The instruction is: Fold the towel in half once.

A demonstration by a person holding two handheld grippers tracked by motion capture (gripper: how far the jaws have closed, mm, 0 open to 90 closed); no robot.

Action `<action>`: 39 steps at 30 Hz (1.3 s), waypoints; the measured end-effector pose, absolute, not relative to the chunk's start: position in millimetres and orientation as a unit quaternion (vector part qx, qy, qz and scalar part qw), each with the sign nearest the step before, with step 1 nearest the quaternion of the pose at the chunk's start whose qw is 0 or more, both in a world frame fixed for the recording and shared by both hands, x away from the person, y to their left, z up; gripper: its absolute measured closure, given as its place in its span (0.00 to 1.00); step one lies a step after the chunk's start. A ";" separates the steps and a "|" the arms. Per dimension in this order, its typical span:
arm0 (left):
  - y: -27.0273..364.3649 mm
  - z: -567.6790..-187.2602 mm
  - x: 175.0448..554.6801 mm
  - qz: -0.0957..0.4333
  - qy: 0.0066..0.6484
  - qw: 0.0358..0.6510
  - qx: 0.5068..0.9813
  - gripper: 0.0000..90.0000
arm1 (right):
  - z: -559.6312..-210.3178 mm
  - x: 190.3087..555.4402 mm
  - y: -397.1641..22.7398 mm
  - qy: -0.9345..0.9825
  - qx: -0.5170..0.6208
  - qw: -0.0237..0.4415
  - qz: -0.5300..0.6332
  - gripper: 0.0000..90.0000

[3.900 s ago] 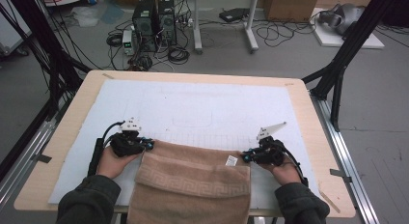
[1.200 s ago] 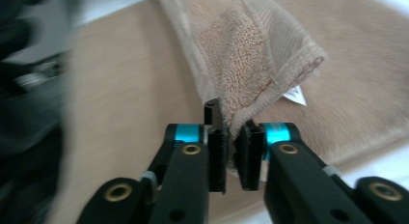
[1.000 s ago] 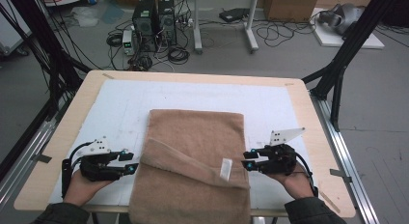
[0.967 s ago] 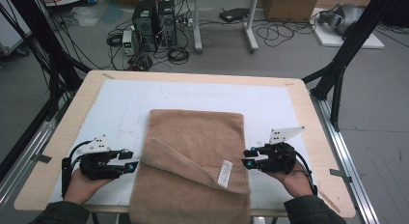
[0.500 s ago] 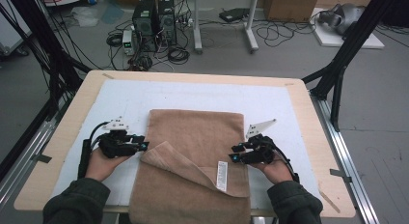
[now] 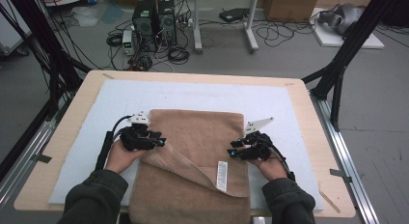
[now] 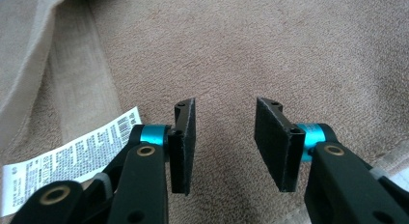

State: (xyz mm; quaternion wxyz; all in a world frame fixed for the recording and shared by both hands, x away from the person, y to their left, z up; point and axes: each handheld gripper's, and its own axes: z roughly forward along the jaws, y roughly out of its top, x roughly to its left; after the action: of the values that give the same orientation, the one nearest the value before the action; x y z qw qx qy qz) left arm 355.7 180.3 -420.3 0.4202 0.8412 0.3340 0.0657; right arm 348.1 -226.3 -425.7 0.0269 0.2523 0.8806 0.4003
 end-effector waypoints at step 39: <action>232.2 -382.4 273.9 0.062 0.243 0.487 0.836 0.71 | -419.4 353.2 -227.7 0.882 0.263 0.043 0.389 0.58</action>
State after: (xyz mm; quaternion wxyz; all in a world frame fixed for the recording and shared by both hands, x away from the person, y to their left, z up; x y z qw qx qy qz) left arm 273.9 232.2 -382.4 0.4875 0.8363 0.2431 0.0618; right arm 353.2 -227.7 -419.4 0.0431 0.2632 0.8817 0.3891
